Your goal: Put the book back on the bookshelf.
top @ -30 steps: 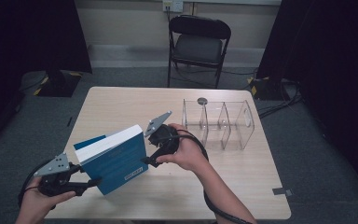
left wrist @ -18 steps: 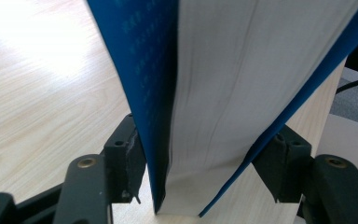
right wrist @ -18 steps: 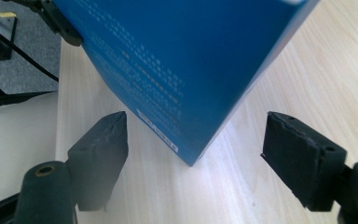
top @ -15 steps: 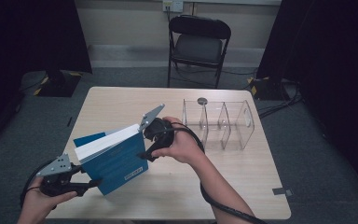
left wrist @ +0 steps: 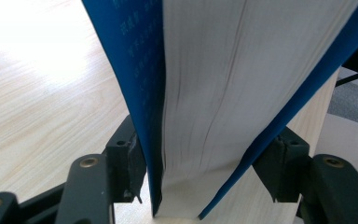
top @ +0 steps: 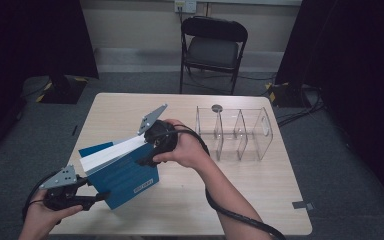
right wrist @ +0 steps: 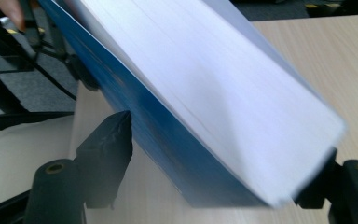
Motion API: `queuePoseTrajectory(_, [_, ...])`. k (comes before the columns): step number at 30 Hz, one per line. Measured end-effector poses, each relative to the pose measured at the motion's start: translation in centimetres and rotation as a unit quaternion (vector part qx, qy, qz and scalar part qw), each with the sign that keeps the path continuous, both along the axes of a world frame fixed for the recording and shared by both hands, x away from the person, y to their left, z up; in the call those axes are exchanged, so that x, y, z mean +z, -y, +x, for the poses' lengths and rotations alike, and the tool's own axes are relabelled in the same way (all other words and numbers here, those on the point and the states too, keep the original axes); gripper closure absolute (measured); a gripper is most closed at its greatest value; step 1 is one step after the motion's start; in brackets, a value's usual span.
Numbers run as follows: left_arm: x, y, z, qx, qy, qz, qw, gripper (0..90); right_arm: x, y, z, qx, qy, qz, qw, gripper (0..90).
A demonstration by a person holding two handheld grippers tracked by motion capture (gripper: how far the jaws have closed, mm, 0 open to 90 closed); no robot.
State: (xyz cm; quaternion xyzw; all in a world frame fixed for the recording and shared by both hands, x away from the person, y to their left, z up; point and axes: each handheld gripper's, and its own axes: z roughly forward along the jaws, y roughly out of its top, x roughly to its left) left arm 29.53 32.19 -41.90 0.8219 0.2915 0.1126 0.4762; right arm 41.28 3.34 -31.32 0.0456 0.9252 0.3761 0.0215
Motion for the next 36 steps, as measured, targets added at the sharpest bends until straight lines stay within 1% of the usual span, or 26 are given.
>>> queuePoseTrajectory(1, [0.0,0.0,0.1,-0.003,0.004,0.005,1.0000,41.0,0.0,-0.2,0.0,0.003,0.002,0.001,1.0000,25.3])
queuePoseTrajectory(2, [0.0,0.0,0.0,-0.002,0.003,0.004,1.0000,41.1,0.0,-0.3,-0.1,0.000,0.002,0.000,1.0000,25.2])
queuePoseTrajectory(4, [-0.1,-0.1,0.1,-0.002,0.002,0.002,1.0000,41.1,-0.1,-0.4,0.0,0.007,0.005,0.004,1.0000,26.4])
queuePoseTrajectory(6, [-0.2,0.0,0.1,-0.002,-0.002,-0.005,1.0000,41.2,0.0,-0.4,0.2,0.005,-0.003,0.009,0.9999,26.5])
queuePoseTrajectory(7, [-0.3,0.0,0.2,-0.007,0.001,-0.007,1.0000,41.2,-0.1,-0.5,0.2,0.008,-0.004,0.014,0.9999,26.1])
queuePoseTrajectory(8, [-0.3,0.1,0.2,-0.005,-0.004,-0.008,0.9999,41.3,0.0,-0.6,0.3,0.011,-0.005,0.013,0.9999,26.1])
queuePoseTrajectory(9, [-0.3,0.2,0.3,-0.009,0.000,-0.006,0.9999,41.2,-0.1,-0.8,0.4,0.017,-0.001,0.016,0.9997,25.4])
queuePoseTrajectory(10, [-0.3,0.4,0.2,-0.009,-0.005,-0.004,0.9999,41.3,-0.1,-1.0,0.4,0.019,-0.004,0.017,0.9997,24.5])
queuePoseTrajectory(11, [-0.3,0.5,0.2,-0.014,-0.001,-0.005,0.9999,41.2,-0.2,-1.2,0.5,0.019,-0.007,0.017,0.9997,23.8])
queuePoseTrajectory(12, [-0.3,0.5,0.1,-0.010,-0.004,-0.002,0.9999,40.9,-0.2,-1.4,0.6,0.015,-0.014,0.014,0.9997,24.9])
queuePoseTrajectory(13, [-0.3,0.4,0.2,-0.011,-0.002,-0.003,0.9999,40.4,-0.1,-1.3,0.7,0.017,-0.019,0.012,0.9996,28.0])
queuePoseTrajectory(14, [-0.4,0.3,0.2,-0.007,-0.003,-0.009,0.9999,39.9,-0.1,-1.2,0.9,0.022,-0.020,0.016,0.9994,30.0])
queuePoseTrajectory(15, [-0.4,0.2,0.3,-0.005,0.000,-0.005,1.0000,39.6,-0.2,-1.1,0.9,0.028,-0.016,0.020,0.9993,33.0])
queuePoseTrajectory(17, [-0.5,0.4,0.3,-0.004,0.004,-0.001,1.0000,38.6,-0.1,-0.8,0.9,0.042,-0.014,0.016,0.9989,37.9])
queuePoseTrajectory(18, [-0.4,0.5,0.3,0.002,0.005,0.004,1.0000,37.1,0.0,-0.7,0.8,0.049,-0.019,0.012,0.9985,41.8])
queuePoseTrajectory(19, [-0.5,0.6,0.3,0.011,0.005,0.003,0.9999,35.9,0.1,-0.6,0.7,0.058,-0.022,0.009,0.9980,46.7])
queuePoseTrajectory(20, [-0.6,0.5,0.5,0.013,0.013,0.000,0.9998,34.4,0.1,-0.5,0.6,0.071,-0.026,0.009,0.9971,54.3])
queuePoseTrajectory(21, [-0.7,0.4,0.6,0.018,0.020,0.002,0.9996,34.0,0.2,-0.5,0.2,0.086,-0.027,0.010,0.9959,58.7])
queuePoseTrajectory(22, [-0.8,0.3,0.7,0.020,0.021,0.000,0.9996,34.5,0.3,-0.6,-0.2,0.091,-0.016,0.004,0.9957,60.5])
queuePoseTrajectory(24, [-0.9,0.0,0.6,0.032,0.005,-0.001,0.9995,35.9,0.3,-0.4,-0.8,0.097,-0.010,-0.001,0.9952,61.4])
queuePoseTrajectory(26, [-1.2,-0.3,0.6,0.038,0.003,0.007,0.9992,36.7,0.4,-0.2,-1.1,0.096,-0.009,-0.004,0.9954,61.5])
queuePoseTrajectory(27, [-1.4,-0.5,0.5,0.041,-0.005,0.007,0.9991,36.8,0.4,-0.2,-1.3,0.093,-0.008,-0.006,0.9956,61.6])
queuePoseTrajectory(30, [-2.3,-0.4,0.8,0.046,-0.015,0.020,0.9987,36.8,0.6,0.2,-1.3,0.075,-0.010,-0.014,0.9970,61.7])
queuePoseTrajectory(33, [-3.0,-0.1,0.9,0.045,-0.020,0.024,0.9985,36.8,0.6,1.2,-1.0,0.058,-0.012,-0.018,0.9981,61.7])
queuePoseTrajectory(35, [-3.3,0.0,1.1,0.043,-0.019,0.027,0.9985,36.7,0.7,2.1,-1.0,0.045,-0.014,-0.021,0.9986,61.7])
queuePoseTrajectory(36, [-3.5,0.3,1.2,0.047,-0.023,0.027,0.9983,36.7,0.7,2.4,-1.0,0.043,-0.015,-0.023,0.9987,61.7])
